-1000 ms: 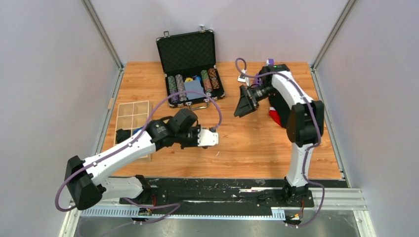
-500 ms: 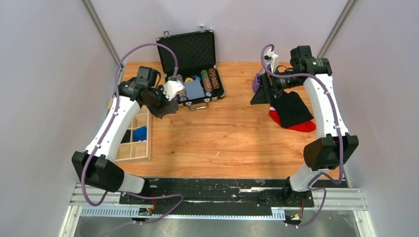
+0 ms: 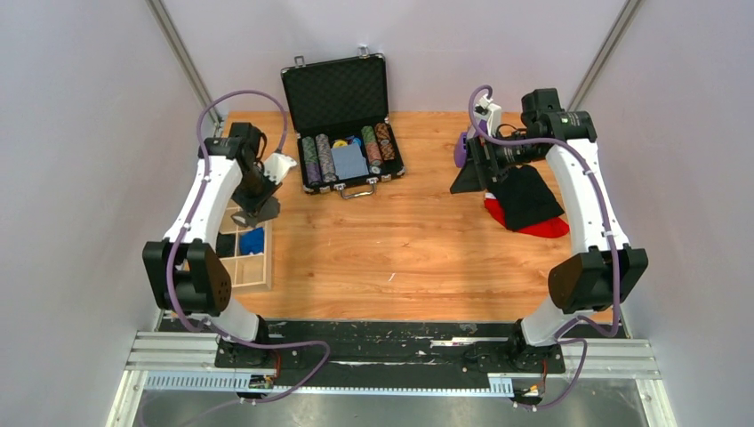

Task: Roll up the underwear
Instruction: Place the underwear in the storage box.

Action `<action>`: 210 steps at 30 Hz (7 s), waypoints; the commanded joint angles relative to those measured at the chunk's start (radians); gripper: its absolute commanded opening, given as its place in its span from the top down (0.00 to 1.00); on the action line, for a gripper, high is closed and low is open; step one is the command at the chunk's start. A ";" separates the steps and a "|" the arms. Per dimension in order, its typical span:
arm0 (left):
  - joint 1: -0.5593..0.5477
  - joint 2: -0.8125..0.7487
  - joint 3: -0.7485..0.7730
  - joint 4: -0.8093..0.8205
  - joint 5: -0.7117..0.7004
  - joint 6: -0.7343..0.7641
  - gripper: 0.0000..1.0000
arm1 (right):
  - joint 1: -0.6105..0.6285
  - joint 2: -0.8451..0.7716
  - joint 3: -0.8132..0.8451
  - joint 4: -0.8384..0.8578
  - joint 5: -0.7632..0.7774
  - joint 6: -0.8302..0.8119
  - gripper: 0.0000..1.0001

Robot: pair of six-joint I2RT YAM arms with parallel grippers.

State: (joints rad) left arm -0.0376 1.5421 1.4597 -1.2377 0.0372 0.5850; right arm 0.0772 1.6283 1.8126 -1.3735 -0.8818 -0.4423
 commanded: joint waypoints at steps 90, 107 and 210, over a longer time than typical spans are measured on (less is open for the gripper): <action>0.167 0.365 -0.161 0.426 0.219 0.572 1.00 | 0.002 -0.259 -0.428 0.035 0.323 -0.026 0.00; 0.228 0.557 0.020 0.089 0.386 0.580 1.00 | 0.004 -0.218 -0.351 0.018 0.379 -0.011 0.00; 0.250 0.360 0.104 0.144 0.370 0.078 0.85 | 0.049 -0.403 -0.325 0.153 0.332 0.076 0.00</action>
State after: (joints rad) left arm 0.2234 1.8927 1.5574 -1.1213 0.3534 0.7067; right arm 0.1242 1.2438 1.4963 -1.2549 -0.5571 -0.3847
